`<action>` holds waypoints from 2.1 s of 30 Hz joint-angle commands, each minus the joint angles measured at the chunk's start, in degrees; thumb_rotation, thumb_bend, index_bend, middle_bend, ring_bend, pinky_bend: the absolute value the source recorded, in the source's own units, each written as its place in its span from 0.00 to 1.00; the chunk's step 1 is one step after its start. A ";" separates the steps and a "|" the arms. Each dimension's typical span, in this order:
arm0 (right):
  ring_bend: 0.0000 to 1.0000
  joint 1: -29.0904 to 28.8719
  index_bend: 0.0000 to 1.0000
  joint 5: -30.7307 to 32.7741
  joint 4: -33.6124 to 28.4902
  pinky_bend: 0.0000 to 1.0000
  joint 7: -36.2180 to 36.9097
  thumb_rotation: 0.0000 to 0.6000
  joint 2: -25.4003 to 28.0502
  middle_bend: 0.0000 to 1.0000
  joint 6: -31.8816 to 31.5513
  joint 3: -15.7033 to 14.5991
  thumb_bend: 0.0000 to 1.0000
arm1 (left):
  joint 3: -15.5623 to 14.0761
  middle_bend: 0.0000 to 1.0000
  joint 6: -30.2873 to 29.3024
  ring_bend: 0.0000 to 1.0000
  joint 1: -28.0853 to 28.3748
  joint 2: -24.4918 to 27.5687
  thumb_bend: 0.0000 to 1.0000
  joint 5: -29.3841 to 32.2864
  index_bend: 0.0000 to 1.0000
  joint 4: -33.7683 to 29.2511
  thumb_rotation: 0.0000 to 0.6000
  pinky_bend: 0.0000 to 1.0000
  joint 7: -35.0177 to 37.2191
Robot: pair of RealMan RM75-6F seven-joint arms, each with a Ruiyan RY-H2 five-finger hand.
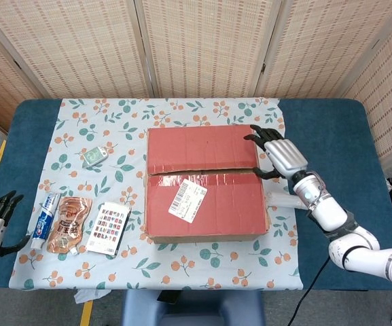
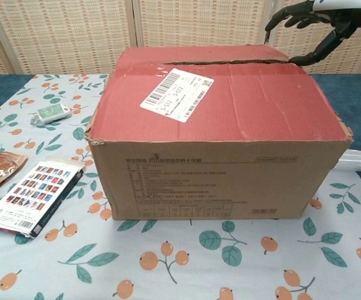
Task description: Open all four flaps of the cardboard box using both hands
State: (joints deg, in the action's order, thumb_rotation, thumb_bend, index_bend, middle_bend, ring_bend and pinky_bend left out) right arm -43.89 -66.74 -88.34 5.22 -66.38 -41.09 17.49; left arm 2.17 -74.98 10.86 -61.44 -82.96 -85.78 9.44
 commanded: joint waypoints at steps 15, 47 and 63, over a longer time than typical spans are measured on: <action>0.00 -0.80 0.13 0.61 1.11 0.00 -3.80 1.00 -1.49 0.00 -2.41 -2.47 0.42 | 0.28 0.01 2.02 0.00 1.20 0.68 0.34 0.59 0.06 -0.09 1.00 0.00 1.26; 0.00 -12.28 0.13 14.23 11.86 0.00 -6.80 1.00 -4.52 0.00 0.59 6.47 0.42 | 1.10 0.01 5.12 0.00 1.63 2.33 0.34 2.12 0.07 5.96 1.00 0.00 16.60; 0.00 -21.70 0.13 15.24 41.66 0.00 1.85 1.00 -16.88 0.00 11.70 8.37 0.42 | 1.68 0.01 5.61 0.00 1.32 2.34 0.35 3.10 0.08 8.77 1.00 0.00 21.41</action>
State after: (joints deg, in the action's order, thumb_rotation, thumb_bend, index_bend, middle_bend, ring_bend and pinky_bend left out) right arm -64.23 -49.41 -49.45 3.11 -80.91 -31.96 25.53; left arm 3.84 -69.47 12.17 -59.07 -79.94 -77.05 30.96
